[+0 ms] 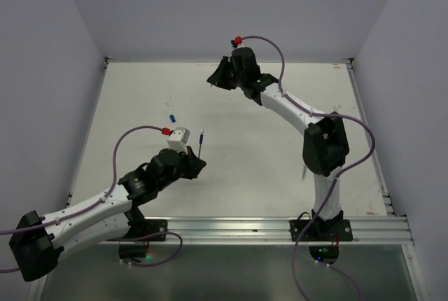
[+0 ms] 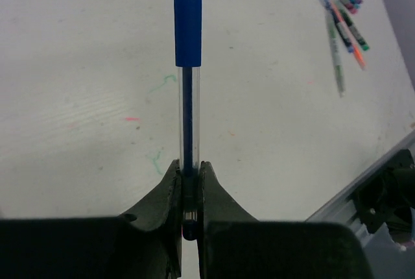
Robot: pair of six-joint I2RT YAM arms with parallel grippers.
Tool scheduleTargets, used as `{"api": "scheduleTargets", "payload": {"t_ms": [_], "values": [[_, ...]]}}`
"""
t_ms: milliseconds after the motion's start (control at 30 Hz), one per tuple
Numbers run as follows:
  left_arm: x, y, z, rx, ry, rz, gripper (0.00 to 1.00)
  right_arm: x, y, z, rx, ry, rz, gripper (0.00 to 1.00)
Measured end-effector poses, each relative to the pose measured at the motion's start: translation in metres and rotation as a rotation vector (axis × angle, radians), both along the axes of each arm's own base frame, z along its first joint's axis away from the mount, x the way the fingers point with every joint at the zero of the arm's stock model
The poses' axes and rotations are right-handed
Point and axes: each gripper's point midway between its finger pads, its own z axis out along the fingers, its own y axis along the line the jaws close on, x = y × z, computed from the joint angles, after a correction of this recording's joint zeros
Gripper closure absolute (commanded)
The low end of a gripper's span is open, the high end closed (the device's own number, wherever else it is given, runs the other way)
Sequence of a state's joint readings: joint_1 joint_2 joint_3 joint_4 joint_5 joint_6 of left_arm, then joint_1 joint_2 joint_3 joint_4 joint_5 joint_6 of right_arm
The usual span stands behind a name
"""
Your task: Open the pen caps
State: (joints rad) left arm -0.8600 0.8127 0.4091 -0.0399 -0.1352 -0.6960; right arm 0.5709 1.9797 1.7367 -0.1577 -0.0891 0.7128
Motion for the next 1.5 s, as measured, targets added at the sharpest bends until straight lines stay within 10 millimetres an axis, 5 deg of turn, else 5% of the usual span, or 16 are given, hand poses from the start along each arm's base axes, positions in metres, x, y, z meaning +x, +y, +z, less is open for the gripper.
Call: {"api": "scheduleTargets", "payload": {"t_ms": [167, 367, 533, 767, 1033, 1300, 1500], "values": [[0.011, 0.038, -0.009, 0.095, 0.062, 0.223, 1.0, -0.015, 0.028, -0.062, -0.084, 0.112, 0.094, 1.0], [0.018, 0.071, 0.008, 0.108, 0.045, 0.41, 1.0, -0.049, 0.062, -0.142, -0.186, 0.244, 0.196, 1.0], [0.021, 0.083, 0.024, 0.099, 0.018, 0.472, 1.0, -0.071, 0.091, -0.182, -0.23, 0.287, 0.258, 1.0], [0.02, 0.082, 0.02, 0.093, 0.018, 0.462, 1.0, -0.071, 0.121, -0.188, -0.243, 0.247, 0.291, 0.97], [0.01, 0.071, -0.026, 0.161, 0.095, 0.38, 1.0, -0.048, 0.134, -0.182, -0.236, 0.194, 0.266, 0.83], [0.012, 0.067, -0.023, 0.138, 0.088, 0.37, 1.0, -0.036, 0.141, -0.195, -0.244, 0.182, 0.26, 0.75], [0.012, 0.067, -0.023, 0.14, 0.084, 0.369, 1.0, -0.033, 0.141, -0.192, -0.251, 0.171, 0.247, 0.59]]}}
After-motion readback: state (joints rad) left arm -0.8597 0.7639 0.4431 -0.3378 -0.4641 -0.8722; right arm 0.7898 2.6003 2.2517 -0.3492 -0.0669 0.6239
